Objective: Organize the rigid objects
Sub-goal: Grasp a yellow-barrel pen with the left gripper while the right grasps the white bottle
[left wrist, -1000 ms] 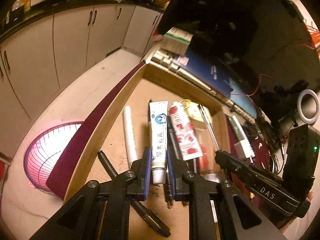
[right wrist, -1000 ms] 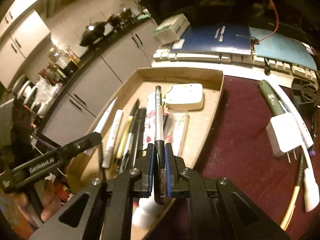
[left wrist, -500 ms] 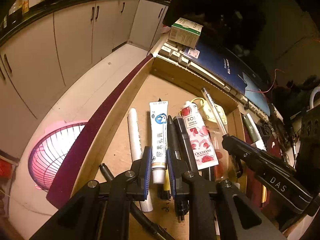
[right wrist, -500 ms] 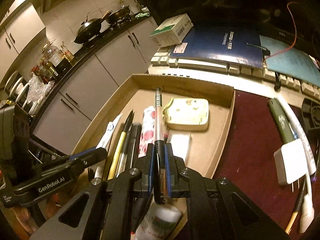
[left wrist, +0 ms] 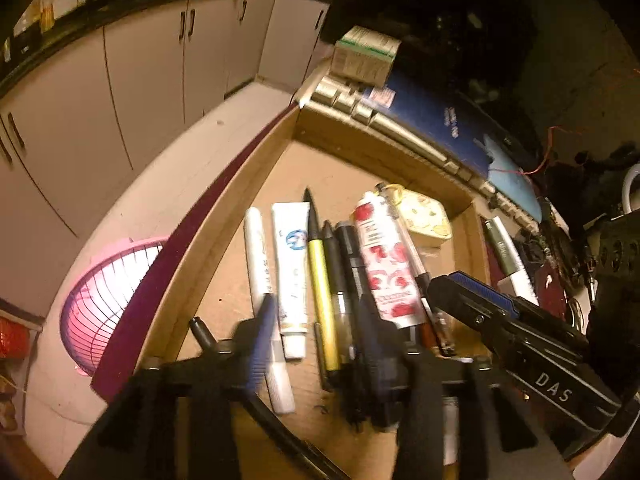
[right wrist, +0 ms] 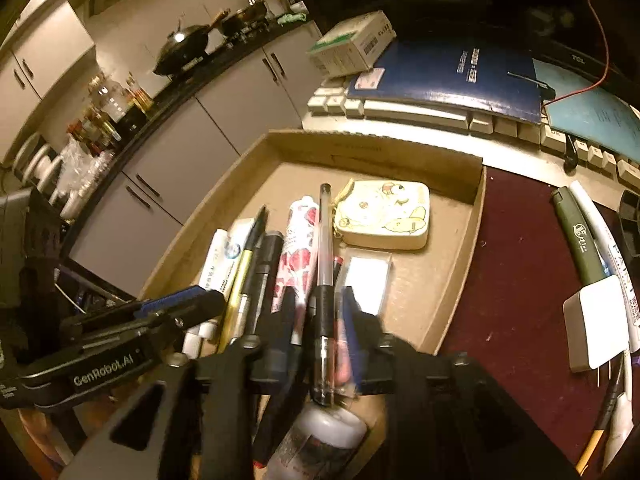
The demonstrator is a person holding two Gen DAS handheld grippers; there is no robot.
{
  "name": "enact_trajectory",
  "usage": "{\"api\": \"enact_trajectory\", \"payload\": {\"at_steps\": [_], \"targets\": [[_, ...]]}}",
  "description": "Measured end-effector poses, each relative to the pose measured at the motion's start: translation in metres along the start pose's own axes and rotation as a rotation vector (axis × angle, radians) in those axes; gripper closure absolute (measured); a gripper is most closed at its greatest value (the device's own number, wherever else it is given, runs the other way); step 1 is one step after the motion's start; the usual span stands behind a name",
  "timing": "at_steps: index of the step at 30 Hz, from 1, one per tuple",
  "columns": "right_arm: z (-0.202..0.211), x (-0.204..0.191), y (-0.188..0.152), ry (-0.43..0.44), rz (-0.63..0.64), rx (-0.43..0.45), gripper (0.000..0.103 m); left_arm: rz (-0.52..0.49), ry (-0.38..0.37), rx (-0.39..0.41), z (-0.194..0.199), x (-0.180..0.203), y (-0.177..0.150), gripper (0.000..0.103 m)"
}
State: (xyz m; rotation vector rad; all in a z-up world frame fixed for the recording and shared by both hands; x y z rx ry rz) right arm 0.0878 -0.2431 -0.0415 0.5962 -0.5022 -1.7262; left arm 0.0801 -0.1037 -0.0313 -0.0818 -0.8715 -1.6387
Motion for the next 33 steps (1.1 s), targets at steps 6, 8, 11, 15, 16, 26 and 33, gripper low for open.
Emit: {"api": "enact_trajectory", "payload": {"at_steps": [6,8,11,15,16,26,33], "targets": [[0.043,0.014,-0.009,0.078,-0.028,0.077,0.069,-0.075,-0.029,0.038,0.02,0.038,-0.013,0.044],[0.066,0.027,-0.022,0.102,-0.036,0.112,0.066,-0.09,-0.051,0.042,0.022,0.054,-0.021,0.042],[0.094,0.05,-0.04,0.104,-0.038,0.153,0.056,-0.126,-0.089,0.028,0.02,0.085,-0.035,0.039],[0.12,0.101,-0.064,0.042,-0.073,0.188,0.054,-0.182,-0.119,-0.005,0.007,0.123,-0.049,0.037],[0.122,0.11,-0.068,0.03,-0.085,0.189,0.054,-0.198,-0.127,-0.018,0.002,0.133,-0.053,0.036],[0.103,0.221,-0.103,-0.147,-0.276,0.118,0.059,-0.323,-0.133,-0.138,-0.036,0.189,-0.096,0.036],[0.081,0.214,-0.108,-0.206,-0.239,0.07,0.076,-0.339,-0.118,-0.188,-0.057,0.201,-0.108,0.036]]}}
Point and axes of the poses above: each gripper's, at about its wrist camera, not at the fingertips, and z roughly against the way its jaws point, x to its right, y to its top, the point moved 7 cm from there along -z, roughly the way its jaws point, and after that the axes turned 15 degrees about -y, right-handed, at the moved point
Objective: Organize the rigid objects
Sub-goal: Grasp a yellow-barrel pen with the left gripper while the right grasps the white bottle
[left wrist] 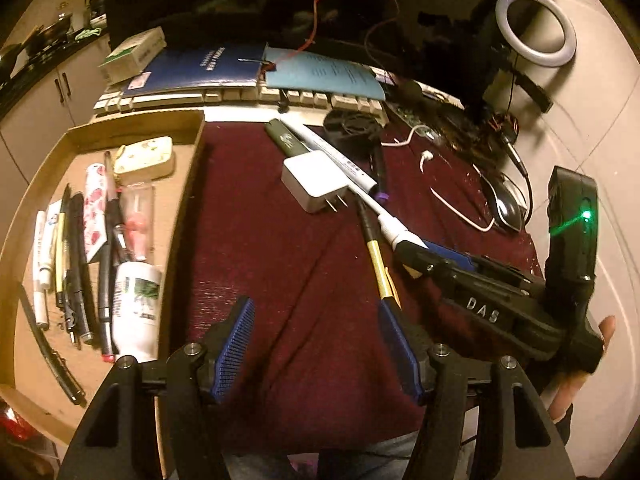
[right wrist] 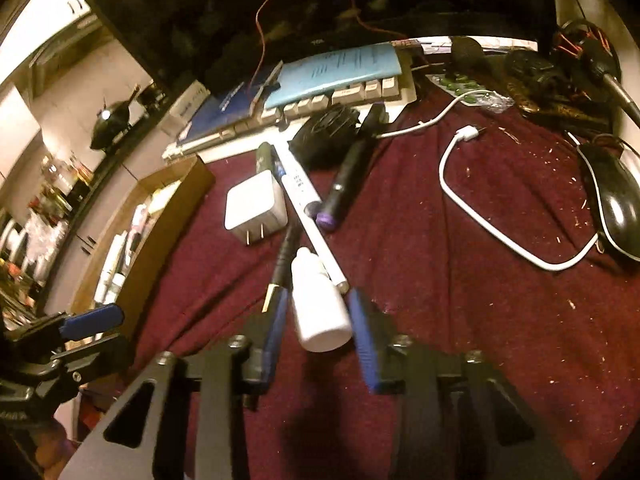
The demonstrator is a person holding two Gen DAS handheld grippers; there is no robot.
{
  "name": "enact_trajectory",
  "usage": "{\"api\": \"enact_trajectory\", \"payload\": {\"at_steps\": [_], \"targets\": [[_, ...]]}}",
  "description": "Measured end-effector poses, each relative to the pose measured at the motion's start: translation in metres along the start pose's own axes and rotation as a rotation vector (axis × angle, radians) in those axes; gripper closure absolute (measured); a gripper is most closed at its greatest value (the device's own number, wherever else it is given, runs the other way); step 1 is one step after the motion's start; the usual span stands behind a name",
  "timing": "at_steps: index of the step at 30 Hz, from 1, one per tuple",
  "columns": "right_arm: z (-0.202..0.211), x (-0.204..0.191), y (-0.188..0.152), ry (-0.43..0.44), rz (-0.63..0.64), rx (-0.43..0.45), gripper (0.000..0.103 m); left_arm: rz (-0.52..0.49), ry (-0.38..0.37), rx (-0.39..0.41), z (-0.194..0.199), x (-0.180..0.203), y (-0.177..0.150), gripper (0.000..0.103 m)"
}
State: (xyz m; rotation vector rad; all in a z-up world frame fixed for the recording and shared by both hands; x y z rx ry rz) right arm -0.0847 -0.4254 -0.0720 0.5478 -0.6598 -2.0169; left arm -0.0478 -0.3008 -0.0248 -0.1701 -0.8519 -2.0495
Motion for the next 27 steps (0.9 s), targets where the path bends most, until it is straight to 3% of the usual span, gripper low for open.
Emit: {"api": "enact_trajectory", "payload": {"at_steps": [5,12,14,17,22,27], "targets": [[0.006,0.001,-0.006,0.009,0.014,0.018,0.077,-0.019,0.003,-0.038,-0.017,0.01,0.002,0.036],[0.025,0.033,-0.009,0.039,-0.086,0.044,0.077,-0.063,-0.026,-0.085,-0.051,0.03,0.007,0.037],[0.025,0.044,-0.006,0.033,-0.127,0.05,0.077,-0.088,-0.019,-0.098,-0.061,0.037,0.009,0.043],[0.016,0.054,-0.008,0.016,-0.16,0.032,0.077,-0.105,-0.008,-0.141,-0.079,0.041,0.009,0.065],[0.016,0.056,-0.007,0.028,-0.17,0.035,0.077,-0.111,0.023,-0.12,-0.08,0.034,0.009,0.09],[0.015,0.053,-0.007,0.023,-0.155,0.034,0.077,-0.104,0.007,-0.117,-0.071,0.026,-0.001,0.092]]}}
Point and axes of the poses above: each gripper's, at about its wrist camera, not at the fingertips, and z roughly against the way its jaws point, x to its right, y to its top, the point moved 7 cm from there along -z, roughly the way its jaws point, and after that the axes turned 15 degrees about -y, right-handed, at the moved point
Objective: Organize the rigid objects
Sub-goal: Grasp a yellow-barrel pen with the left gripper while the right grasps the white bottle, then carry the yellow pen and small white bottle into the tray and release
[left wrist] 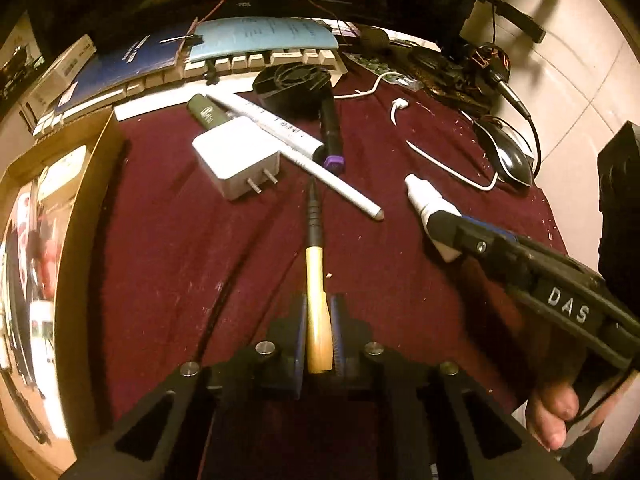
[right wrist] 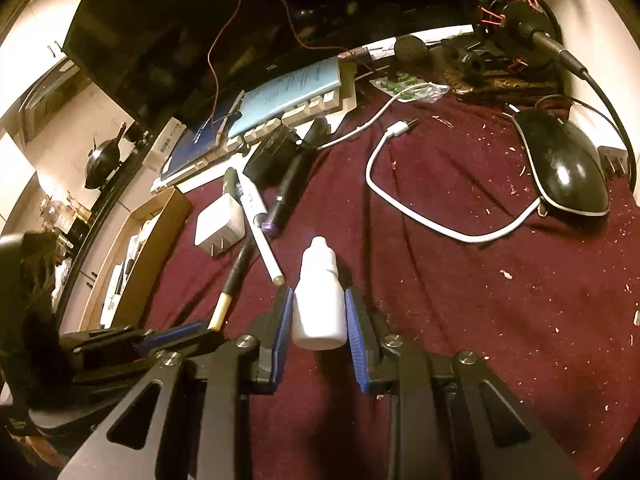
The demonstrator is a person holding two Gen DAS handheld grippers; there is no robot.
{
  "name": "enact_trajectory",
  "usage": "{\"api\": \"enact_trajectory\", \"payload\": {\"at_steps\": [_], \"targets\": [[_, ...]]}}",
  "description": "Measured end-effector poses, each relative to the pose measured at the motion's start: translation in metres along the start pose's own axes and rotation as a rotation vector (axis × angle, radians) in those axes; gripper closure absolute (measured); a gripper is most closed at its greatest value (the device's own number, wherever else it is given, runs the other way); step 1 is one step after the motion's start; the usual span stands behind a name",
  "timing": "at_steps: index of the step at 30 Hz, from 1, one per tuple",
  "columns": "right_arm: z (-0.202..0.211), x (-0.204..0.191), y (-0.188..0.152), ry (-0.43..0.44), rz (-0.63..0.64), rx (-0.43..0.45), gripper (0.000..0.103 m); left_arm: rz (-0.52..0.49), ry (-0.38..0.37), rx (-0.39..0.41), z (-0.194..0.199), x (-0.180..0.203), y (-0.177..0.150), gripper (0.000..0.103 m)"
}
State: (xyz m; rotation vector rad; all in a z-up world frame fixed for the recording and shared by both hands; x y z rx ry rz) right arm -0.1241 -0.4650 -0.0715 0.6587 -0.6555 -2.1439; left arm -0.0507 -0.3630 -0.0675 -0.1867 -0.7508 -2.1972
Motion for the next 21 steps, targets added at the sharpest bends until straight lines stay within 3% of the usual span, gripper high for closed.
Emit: {"api": "enact_trajectory", "payload": {"at_steps": [6,11,15,21], "targets": [[0.0,-0.004,-0.001,-0.03,0.038,0.011,0.077,-0.033,0.023,0.036,0.001,0.002,0.002,0.095],[0.009,-0.004,0.001,-0.012,0.011,0.058,0.077,0.013,-0.048,0.085,0.034,0.001,-0.012,0.096],[0.022,-0.023,-0.002,0.1,-0.013,0.059,0.077,0.127,-0.17,0.16,0.076,-0.013,-0.026,0.096],[0.047,-0.096,-0.001,0.268,0.045,0.081,0.077,0.233,-0.149,0.335,0.16,-0.065,-0.035,0.096]]}}
Point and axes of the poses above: each gripper's, at about its wrist camera, not at the fingertips, and z roughly against the way its jaws point, x to its right, y to its top, the point moved 7 cm from there along -z, roughly the way its jaws point, and after that the axes turned 15 degrees about -y, right-handed, at the moved point
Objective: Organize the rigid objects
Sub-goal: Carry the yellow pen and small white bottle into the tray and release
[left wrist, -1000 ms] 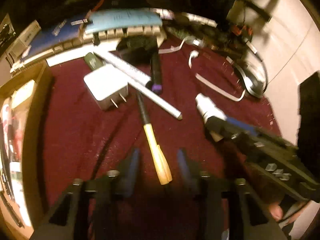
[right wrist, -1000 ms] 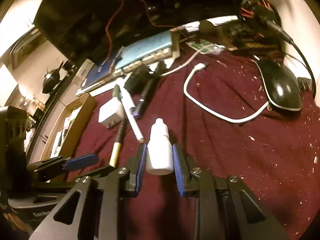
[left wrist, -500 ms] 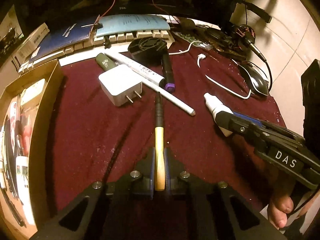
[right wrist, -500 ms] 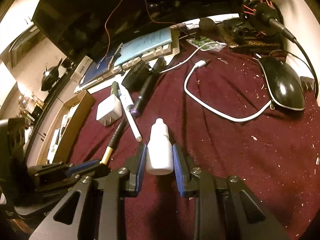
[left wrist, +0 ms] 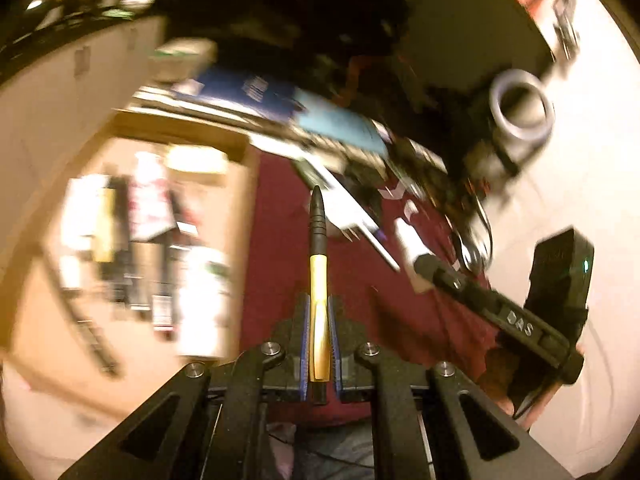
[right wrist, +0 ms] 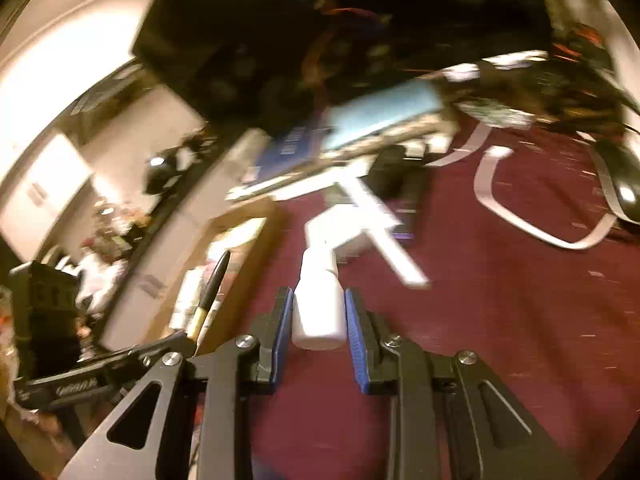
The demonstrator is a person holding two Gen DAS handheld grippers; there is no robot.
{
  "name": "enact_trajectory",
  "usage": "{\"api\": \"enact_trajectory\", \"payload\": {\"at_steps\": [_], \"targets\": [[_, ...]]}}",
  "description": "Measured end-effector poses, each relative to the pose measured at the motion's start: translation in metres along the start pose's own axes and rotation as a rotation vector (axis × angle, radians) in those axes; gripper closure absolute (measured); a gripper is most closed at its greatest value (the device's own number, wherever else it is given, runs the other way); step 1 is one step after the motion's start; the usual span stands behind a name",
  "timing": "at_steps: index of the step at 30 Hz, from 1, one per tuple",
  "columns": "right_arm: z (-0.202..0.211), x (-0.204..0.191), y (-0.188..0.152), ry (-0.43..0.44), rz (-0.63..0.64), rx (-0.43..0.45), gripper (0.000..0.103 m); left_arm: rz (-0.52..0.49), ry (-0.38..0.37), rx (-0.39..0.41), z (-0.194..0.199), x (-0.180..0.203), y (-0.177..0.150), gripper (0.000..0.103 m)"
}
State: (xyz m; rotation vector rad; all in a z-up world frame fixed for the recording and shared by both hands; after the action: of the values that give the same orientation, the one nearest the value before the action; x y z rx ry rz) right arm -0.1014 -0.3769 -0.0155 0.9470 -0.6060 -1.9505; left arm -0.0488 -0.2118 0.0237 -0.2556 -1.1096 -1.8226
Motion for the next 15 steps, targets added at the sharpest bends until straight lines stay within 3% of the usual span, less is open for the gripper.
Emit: {"api": "enact_trajectory", "payload": {"at_steps": [7,15], "targets": [[-0.023,-0.089,-0.003,0.107,0.126,-0.057,0.077,0.124,0.122,0.126,0.062,-0.072,0.015,0.096],[-0.071,-0.155,-0.025,0.098,0.247,-0.167,0.077,0.22,0.189,0.098,0.056,-0.122,0.005,0.096]]}}
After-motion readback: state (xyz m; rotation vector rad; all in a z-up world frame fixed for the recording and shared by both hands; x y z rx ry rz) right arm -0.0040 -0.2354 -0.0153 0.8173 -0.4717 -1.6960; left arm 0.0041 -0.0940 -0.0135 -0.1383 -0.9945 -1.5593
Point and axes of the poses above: each gripper's, at about its wrist camera, not at the fingertips, and z roughly against the way its jaws point, x to its right, y to its top, the point moved 7 cm from there along -z, roughly the way its jaws point, and after that the axes turned 15 degrees about -y, right-handed, at the moved point
